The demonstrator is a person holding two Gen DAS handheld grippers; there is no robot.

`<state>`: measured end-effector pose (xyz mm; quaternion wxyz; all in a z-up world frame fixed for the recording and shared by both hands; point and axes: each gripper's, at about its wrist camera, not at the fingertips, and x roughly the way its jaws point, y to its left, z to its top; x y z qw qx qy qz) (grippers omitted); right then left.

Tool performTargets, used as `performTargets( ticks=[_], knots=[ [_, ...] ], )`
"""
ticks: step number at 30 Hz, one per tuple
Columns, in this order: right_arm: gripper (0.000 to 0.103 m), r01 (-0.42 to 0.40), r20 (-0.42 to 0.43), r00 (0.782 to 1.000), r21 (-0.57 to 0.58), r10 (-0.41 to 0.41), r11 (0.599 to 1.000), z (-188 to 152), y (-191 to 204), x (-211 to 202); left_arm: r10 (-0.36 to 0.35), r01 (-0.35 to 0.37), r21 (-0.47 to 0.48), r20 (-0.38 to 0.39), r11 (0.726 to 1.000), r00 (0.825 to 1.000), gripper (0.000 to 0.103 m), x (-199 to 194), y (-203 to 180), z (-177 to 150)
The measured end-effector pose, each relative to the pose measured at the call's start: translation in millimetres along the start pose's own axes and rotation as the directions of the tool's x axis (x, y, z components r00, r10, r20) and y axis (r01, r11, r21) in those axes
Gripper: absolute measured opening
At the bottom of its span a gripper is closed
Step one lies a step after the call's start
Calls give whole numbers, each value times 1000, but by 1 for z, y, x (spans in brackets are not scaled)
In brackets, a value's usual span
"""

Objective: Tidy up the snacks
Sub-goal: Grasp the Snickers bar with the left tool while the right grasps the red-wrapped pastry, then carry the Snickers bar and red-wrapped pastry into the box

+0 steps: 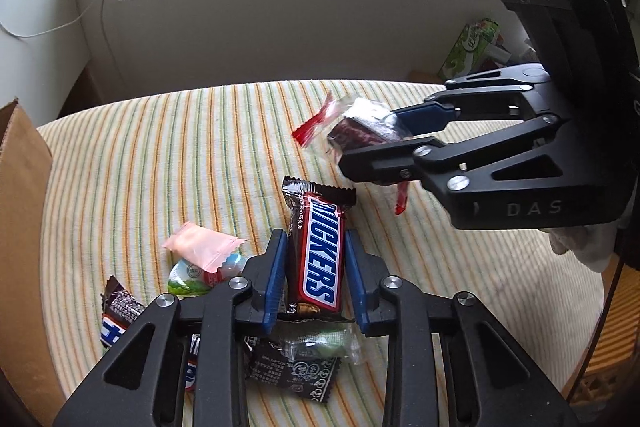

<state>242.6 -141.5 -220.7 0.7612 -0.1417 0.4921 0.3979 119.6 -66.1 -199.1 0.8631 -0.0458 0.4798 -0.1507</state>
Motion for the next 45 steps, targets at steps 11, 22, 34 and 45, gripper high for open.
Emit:
performTargets(
  ticks=[11, 22, 34, 45],
  knots=[
    [36, 27, 29, 999, 56, -29, 998, -7, -4, -20, -22, 21, 10, 47, 1000, 999, 27, -29, 4, -1],
    [36, 47, 64, 997, 59, -50, 997, 4, 12, -47, -33, 35, -17, 115, 999, 993, 27, -77, 19, -1],
    [36, 47, 86, 995, 23, -49, 999, 42, 58, -68, 1, 12, -70, 174, 997, 985, 27, -139, 51, -22],
    [36, 19, 102, 995, -54, -13, 998, 99, 129, -61, 92, -56, -178, 203, 982, 975, 27, -183, 113, -43]
  ],
)
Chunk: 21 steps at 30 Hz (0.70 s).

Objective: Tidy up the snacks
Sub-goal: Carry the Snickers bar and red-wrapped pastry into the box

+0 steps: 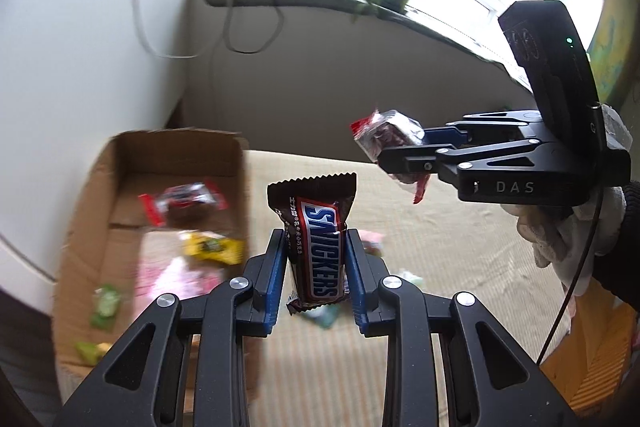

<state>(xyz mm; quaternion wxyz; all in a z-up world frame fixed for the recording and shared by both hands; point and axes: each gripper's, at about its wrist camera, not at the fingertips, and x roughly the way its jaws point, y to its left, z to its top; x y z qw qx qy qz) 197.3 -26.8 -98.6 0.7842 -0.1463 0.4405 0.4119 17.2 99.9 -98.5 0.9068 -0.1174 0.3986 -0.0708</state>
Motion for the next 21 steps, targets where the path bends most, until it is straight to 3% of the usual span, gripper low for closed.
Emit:
performTargets(
  ticks=[13, 21],
  knots=[
    [37, -39, -29, 999, -56, 37, 998, 50, 61, 43, 132, -128, -118, 26, 985, 991, 27, -28, 80, -9],
    [37, -46, -59, 997, -78, 41, 996, 69, 85, 73, 184, -179, -145, 24, 973, 983, 27, -32, 104, -10]
  ],
)
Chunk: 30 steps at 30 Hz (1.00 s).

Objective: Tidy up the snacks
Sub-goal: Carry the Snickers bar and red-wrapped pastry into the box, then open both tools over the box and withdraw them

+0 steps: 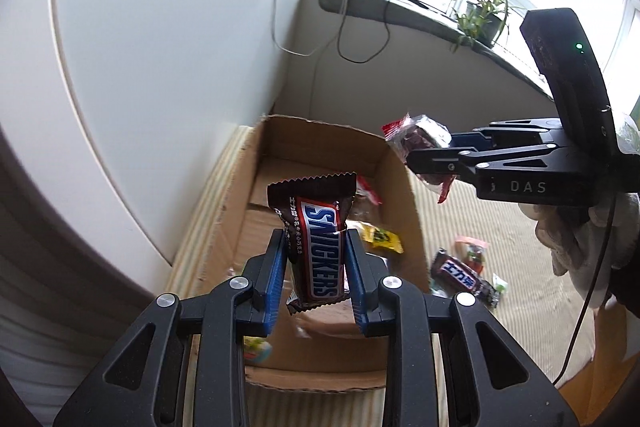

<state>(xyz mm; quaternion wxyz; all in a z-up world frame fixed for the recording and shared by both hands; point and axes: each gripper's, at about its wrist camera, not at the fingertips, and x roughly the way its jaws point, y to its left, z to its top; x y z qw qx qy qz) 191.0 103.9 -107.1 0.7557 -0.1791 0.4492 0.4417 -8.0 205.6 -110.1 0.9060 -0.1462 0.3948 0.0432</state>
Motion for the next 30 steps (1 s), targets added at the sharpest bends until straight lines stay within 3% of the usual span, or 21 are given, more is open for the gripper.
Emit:
performTargets(
  ticks=[16, 17, 21, 30],
  knots=[
    [38, -20, -33, 999, 26, 21, 999, 18, 13, 26, 18, -18, -13, -8, 1000, 1000, 27, 14, 8, 8],
    [41, -15, -32, 999, 32, 16, 999, 18, 12, 25, 19, -19, -12, -12, 1000, 1000, 27, 14, 8, 9],
    [69, -24, -13, 1000, 50, 25, 998, 19, 8, 20, 19, -20, -12, -26, 1000, 999, 35, 15, 6, 9],
    [69, -3, -5, 1000, 66, 3, 998, 16, -2, 8, 24, -24, -9, -17, 1000, 1000, 35, 9, 0, 9]
  ],
)
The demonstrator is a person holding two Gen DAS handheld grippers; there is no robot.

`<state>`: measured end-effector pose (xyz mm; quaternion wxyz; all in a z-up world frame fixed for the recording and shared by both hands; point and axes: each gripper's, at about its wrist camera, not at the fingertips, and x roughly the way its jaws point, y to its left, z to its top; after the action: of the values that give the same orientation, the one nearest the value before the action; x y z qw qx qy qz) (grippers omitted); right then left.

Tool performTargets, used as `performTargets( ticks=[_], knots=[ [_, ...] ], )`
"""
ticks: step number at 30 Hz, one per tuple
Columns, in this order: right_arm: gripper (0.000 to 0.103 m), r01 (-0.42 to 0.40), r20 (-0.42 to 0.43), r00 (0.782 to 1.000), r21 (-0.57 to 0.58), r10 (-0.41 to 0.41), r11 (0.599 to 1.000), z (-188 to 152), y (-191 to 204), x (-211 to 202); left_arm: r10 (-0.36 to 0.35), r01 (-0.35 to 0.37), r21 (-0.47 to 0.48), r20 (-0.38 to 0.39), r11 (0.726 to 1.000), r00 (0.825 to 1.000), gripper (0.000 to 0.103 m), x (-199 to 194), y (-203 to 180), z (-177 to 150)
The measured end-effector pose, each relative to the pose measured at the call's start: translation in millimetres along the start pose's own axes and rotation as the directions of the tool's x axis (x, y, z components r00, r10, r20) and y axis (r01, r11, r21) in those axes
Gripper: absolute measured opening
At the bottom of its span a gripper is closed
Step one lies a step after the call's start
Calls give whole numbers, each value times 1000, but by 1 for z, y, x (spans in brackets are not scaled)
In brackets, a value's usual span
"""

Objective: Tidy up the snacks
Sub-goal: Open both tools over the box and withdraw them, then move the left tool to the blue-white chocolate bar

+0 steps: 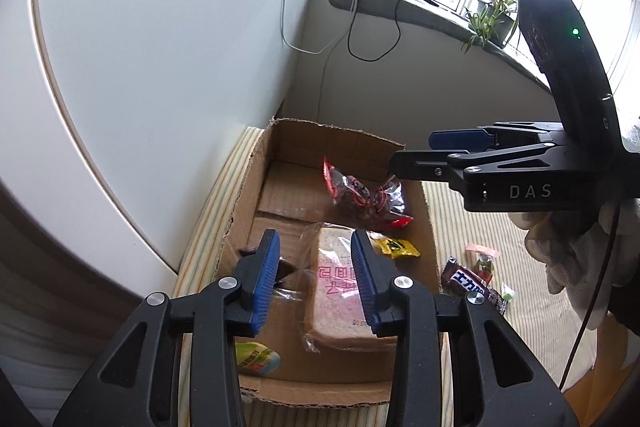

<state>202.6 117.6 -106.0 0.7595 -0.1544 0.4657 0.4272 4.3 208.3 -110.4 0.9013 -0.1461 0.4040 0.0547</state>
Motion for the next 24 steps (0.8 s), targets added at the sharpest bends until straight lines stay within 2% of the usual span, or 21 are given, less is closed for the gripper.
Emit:
performTargets(
  ticks=[7, 14, 24],
  knots=[
    [69, 10, 10, 1000, 22, -10, 1000, -9, -16, -18, -18, 17, -9, -1, 1000, 1000, 35, 0, -7, 1],
    [69, 44, 14, 999, 31, -45, 999, -29, -35, -43, -44, 44, 19, 2, 999, 999, 35, 2, -29, -1],
    [69, 94, -4, 995, 126, -95, 988, -85, -85, -71, -106, 108, 54, -23, 993, 994, 35, 6, -68, -7]
  ],
)
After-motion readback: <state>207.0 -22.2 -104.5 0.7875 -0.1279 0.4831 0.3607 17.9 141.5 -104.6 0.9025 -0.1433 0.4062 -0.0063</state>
